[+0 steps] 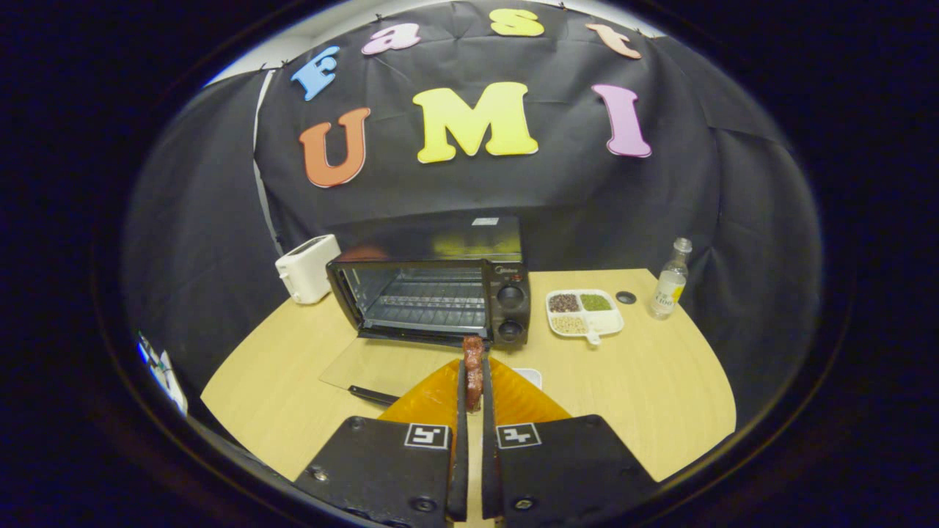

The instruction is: Open the toaster oven, put the food inside, and close the toaster oven door.

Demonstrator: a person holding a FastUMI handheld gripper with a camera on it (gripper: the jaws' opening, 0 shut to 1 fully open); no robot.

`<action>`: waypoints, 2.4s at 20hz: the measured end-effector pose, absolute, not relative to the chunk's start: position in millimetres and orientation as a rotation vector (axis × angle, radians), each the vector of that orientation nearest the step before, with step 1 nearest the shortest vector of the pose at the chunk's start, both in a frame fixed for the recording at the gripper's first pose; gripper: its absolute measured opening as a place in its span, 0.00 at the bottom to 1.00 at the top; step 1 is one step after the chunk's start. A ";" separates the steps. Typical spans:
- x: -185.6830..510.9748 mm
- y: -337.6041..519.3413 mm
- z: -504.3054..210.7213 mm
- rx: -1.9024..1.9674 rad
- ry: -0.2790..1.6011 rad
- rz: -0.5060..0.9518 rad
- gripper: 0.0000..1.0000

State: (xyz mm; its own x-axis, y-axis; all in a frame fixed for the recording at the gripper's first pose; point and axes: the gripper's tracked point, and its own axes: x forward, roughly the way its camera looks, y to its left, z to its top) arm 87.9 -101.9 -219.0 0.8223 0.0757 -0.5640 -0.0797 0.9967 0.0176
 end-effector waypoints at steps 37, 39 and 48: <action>329.1 -42.0 -321.8 0.908 0.316 -0.017 0.10; 329.7 -42.5 -322.7 0.868 0.327 -0.044 0.10; 313.5 -55.8 -331.1 0.476 0.383 -0.202 0.23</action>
